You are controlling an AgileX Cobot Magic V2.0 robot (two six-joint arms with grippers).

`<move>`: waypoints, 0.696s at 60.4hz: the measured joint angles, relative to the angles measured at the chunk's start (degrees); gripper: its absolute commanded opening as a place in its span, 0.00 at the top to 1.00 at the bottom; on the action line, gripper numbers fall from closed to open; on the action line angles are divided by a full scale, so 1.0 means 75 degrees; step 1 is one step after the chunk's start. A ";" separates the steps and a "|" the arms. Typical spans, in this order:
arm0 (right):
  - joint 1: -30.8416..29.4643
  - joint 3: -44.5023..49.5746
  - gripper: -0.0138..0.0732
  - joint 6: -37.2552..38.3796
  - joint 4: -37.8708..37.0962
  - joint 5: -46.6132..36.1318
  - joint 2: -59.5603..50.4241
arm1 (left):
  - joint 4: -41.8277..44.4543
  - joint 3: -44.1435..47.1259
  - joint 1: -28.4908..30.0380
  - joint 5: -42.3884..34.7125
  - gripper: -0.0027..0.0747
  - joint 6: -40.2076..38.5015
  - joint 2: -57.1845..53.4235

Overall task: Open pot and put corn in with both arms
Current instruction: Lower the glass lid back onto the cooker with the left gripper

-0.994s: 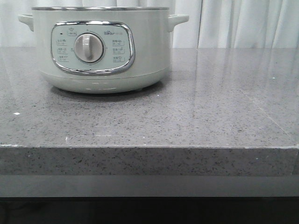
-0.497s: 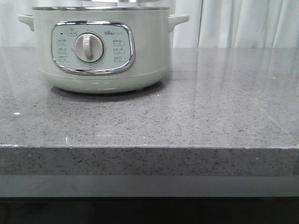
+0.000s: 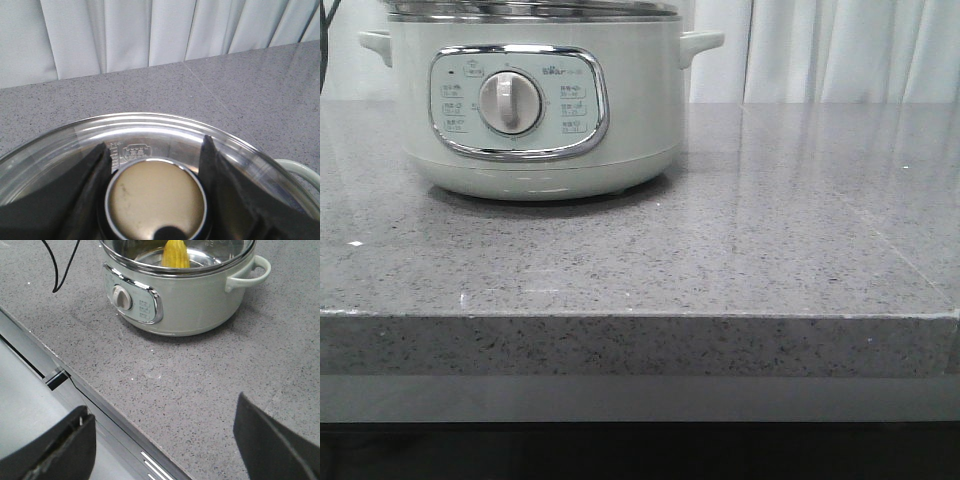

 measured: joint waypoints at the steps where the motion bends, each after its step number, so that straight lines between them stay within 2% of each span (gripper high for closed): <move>1: 0.0000 0.0000 0.17 0.0000 0.0000 0.0000 0.0000 | 0.0000 -0.0006 0.0000 -0.0010 0.67 0.0000 0.0012; 32: 0.0000 0.0000 0.17 0.0000 0.0000 0.0000 0.0000 | -0.0033 -0.0018 0.0000 -0.0255 0.66 0.0000 0.0150; 37: 0.0000 0.0000 0.17 0.0000 0.0000 0.0000 0.0000 | -0.0033 -0.0018 0.0000 -0.0255 0.57 0.0000 0.0150; 42: 0.0000 0.0000 0.17 0.0014 0.0000 0.0015 0.0000 | -0.0033 -0.0018 0.0000 -0.0255 0.40 0.0000 0.0150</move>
